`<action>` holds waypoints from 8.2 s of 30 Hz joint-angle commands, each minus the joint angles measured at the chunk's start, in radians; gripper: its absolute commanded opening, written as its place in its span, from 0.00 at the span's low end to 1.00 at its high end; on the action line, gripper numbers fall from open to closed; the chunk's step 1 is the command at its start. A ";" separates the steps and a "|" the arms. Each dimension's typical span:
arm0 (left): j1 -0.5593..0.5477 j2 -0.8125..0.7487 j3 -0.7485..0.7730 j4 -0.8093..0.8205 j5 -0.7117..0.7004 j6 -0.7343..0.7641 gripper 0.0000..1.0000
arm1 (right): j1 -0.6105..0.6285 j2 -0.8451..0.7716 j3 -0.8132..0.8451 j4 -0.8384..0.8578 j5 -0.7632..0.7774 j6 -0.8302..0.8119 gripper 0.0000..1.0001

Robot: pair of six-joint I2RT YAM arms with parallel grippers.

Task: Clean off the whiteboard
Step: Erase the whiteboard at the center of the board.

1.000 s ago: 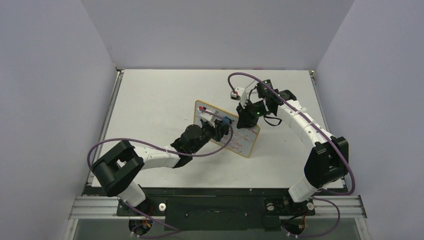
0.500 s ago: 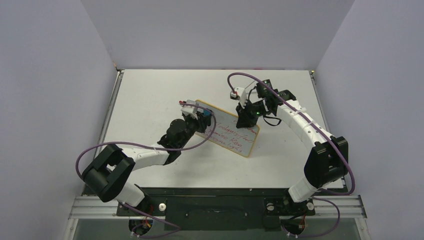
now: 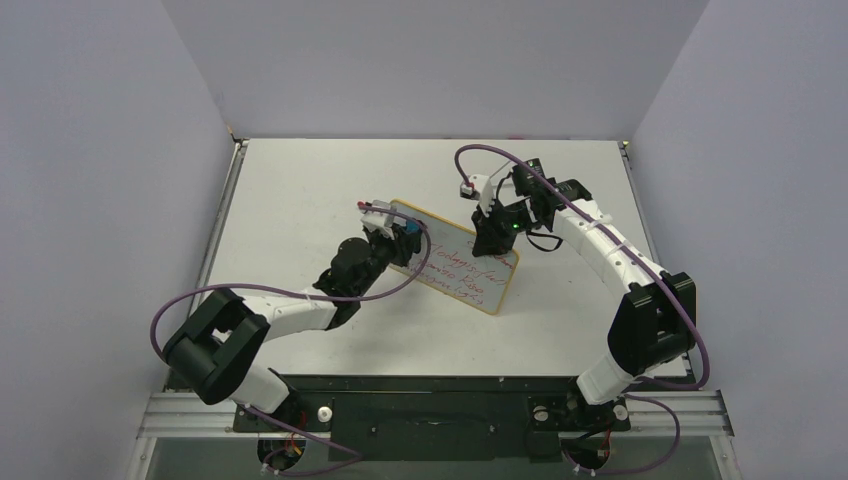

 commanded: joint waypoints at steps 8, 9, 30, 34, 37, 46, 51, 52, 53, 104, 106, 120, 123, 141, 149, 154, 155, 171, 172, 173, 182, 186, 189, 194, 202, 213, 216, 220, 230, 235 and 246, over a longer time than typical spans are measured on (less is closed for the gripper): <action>-0.101 -0.032 0.023 0.053 0.167 -0.022 0.00 | 0.038 0.047 -0.023 -0.092 0.040 -0.092 0.00; -0.104 -0.031 0.023 0.054 0.171 -0.026 0.00 | 0.038 0.047 -0.023 -0.092 0.040 -0.092 0.00; -0.102 -0.099 -0.001 -0.016 -0.069 0.027 0.00 | 0.040 0.045 -0.021 -0.090 0.041 -0.091 0.00; -0.149 -0.044 0.039 0.001 -0.051 0.027 0.00 | 0.040 0.046 -0.021 -0.090 0.043 -0.090 0.00; -0.201 0.017 0.076 0.015 -0.048 0.026 0.00 | 0.041 0.045 -0.022 -0.091 0.042 -0.091 0.00; -0.288 0.139 0.137 0.044 -0.100 0.017 0.00 | 0.041 0.040 -0.022 -0.092 0.040 -0.092 0.00; -0.206 0.098 0.049 0.064 -0.178 0.007 0.00 | 0.039 0.039 -0.021 -0.095 0.037 -0.095 0.00; -0.169 0.081 0.039 0.065 -0.194 0.008 0.00 | 0.041 0.039 -0.021 -0.095 0.037 -0.095 0.00; -0.132 0.072 0.020 0.068 -0.199 0.008 0.00 | 0.040 0.039 -0.021 -0.096 0.037 -0.096 0.00; -0.155 0.019 0.079 0.027 -0.081 0.008 0.00 | 0.046 0.048 -0.020 -0.096 0.044 -0.096 0.00; -0.138 -0.002 0.065 0.004 -0.129 0.022 0.00 | 0.046 0.048 -0.019 -0.097 0.044 -0.096 0.00; -0.014 -0.073 -0.001 0.019 -0.123 0.018 0.00 | 0.050 0.054 -0.018 -0.099 0.048 -0.097 0.00; -0.008 -0.107 -0.031 0.036 -0.037 0.024 0.00 | 0.049 0.053 -0.019 -0.098 0.055 -0.098 0.00; 0.193 -0.463 -0.099 -0.130 0.493 0.071 0.00 | 0.048 0.049 -0.019 -0.125 0.101 -0.144 0.00; 0.196 -0.475 0.105 -0.525 0.570 0.284 0.00 | 0.053 0.050 -0.001 -0.199 0.150 -0.239 0.00; 0.208 -0.521 0.095 -0.559 0.503 0.278 0.00 | 0.053 0.036 0.000 -0.210 0.150 -0.251 0.00; 0.209 -0.532 0.082 -0.551 0.481 0.258 0.00 | 0.053 0.035 0.000 -0.210 0.154 -0.250 0.00; -0.016 -0.549 -0.187 -0.637 0.199 -0.114 0.00 | 0.044 -0.016 -0.025 -0.115 0.210 -0.174 0.00; -0.055 -0.513 -0.191 -0.636 0.137 -0.112 0.00 | 0.044 -0.017 -0.028 -0.113 0.210 -0.172 0.00; -0.071 -0.490 -0.194 -0.637 0.080 -0.112 0.00 | 0.045 -0.017 -0.030 -0.109 0.210 -0.171 0.00; -0.178 -0.394 -0.204 -0.593 -0.177 -0.149 0.00 | 0.043 -0.020 -0.035 -0.104 0.177 -0.163 0.00; -0.165 -0.459 -0.300 -0.396 -0.353 -0.107 0.00 | 0.045 -0.004 -0.026 -0.098 0.132 -0.134 0.00; -0.090 -0.431 -0.335 -0.204 -0.375 -0.090 0.00 | 0.050 0.007 -0.030 -0.083 0.131 -0.111 0.00; 0.006 -0.353 -0.314 -0.062 -0.258 -0.082 0.00 | 0.051 0.007 -0.034 -0.067 0.128 -0.085 0.00; 0.013 -0.489 -0.373 -0.137 -0.169 -0.046 0.00 | 0.051 0.006 -0.032 -0.062 0.138 -0.072 0.00; -0.019 -0.336 -0.385 0.277 -0.226 -0.008 0.00 | 0.076 0.028 -0.026 -0.052 0.116 -0.040 0.00; -0.038 -0.159 -0.347 0.430 -0.257 0.003 0.00 | 0.072 0.026 -0.027 -0.046 0.097 -0.025 0.00; -0.072 -0.022 -0.282 0.525 -0.296 0.033 0.00 | 0.069 0.029 -0.029 -0.037 0.078 -0.011 0.00; -0.009 0.183 -0.173 0.612 -0.287 0.079 0.00 | 0.074 0.047 -0.027 -0.035 0.046 0.008 0.00; 0.040 0.256 -0.171 0.626 -0.219 0.052 0.00 | 0.074 0.053 -0.027 -0.035 0.045 0.009 0.00; 0.110 0.326 -0.199 0.648 -0.129 0.034 0.00 | 0.076 0.061 -0.027 -0.036 0.045 0.008 0.00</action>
